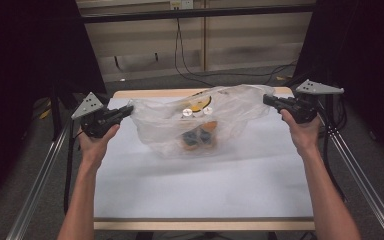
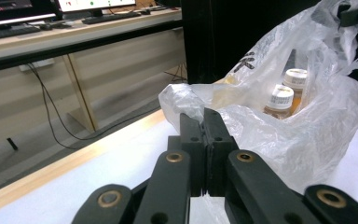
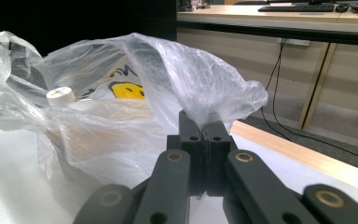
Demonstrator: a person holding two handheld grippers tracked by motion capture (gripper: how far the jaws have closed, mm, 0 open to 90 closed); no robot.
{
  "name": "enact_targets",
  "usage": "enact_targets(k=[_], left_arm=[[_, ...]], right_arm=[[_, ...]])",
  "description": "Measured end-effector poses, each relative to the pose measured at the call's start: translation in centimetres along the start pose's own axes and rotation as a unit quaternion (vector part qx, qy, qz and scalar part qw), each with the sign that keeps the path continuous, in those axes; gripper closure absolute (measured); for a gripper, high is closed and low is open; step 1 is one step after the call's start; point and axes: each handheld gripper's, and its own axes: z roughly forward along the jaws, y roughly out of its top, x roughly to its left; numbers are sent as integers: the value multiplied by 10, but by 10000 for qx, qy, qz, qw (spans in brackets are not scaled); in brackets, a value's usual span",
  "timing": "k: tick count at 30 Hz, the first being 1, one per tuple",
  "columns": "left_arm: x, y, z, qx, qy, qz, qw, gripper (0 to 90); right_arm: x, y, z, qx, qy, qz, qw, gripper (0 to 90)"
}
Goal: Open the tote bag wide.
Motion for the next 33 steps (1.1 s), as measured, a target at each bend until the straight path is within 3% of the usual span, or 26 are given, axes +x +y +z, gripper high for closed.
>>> enact_targets(k=[4, 9, 13, 20, 25, 33], left_arm=[[2, -4, 2, 66, -16, 3, 10000, 893], [6, -11, -1, 211, 86, 74, 9997, 892], [12, -15, -3, 230, 75, 9, 9997, 892], [17, -29, 4, 469, 74, -90, 9988, 892], [18, -45, 15, 819, 37, -75, 9966, 893], [18, -52, 20, 998, -23, -51, 9950, 893]], right_arm=[[1, -4, 3, -1, -4, 16, 10000, 896], [4, 2, -4, -212, -14, -9, 9998, 895], [1, -1, -4, -264, -16, -41, 9996, 895], [0, -10, 8, -58, -98, -33, 9999, 895], [-2, -19, 17, 171, -186, -56, 9997, 895], [-12, -30, 22, 366, -276, 64, 9989, 895]])
